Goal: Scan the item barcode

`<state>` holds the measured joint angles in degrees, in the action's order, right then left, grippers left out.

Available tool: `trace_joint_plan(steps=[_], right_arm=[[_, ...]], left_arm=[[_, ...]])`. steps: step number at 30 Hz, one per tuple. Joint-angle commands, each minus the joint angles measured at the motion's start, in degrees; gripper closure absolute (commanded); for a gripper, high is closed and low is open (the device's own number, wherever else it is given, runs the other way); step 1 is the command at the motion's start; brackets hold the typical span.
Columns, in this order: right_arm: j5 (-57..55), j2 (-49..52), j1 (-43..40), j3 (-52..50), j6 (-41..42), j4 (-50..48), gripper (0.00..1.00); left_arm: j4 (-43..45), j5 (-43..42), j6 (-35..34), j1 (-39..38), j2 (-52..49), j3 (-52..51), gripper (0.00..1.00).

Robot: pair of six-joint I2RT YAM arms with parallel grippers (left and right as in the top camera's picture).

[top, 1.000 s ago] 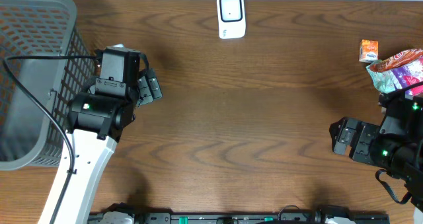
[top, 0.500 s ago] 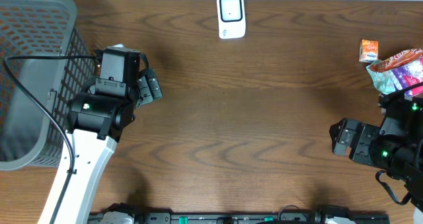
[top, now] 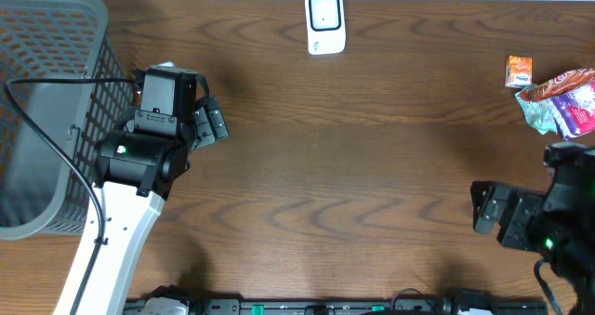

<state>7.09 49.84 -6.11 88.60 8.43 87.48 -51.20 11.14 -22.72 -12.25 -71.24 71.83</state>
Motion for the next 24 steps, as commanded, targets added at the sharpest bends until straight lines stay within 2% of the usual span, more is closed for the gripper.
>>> trace_joint_plan(steps=[1,12,24], right_arm=[[3.28,-3.28,0.22,-2.14,-4.46,-2.08,0.01],[17.07,-16.76,1.79,-19.91,-17.84,-20.96,0.01],[18.12,-32.52,8.46,-43.56,-18.82,-47.84,0.01]], left_arm=[[-0.20,1.14,-0.50,0.13,0.50,0.39,0.02],[-0.20,1.14,-0.50,0.13,0.50,0.39,0.02],[-0.20,1.14,-0.50,0.13,0.50,0.39,0.02]])
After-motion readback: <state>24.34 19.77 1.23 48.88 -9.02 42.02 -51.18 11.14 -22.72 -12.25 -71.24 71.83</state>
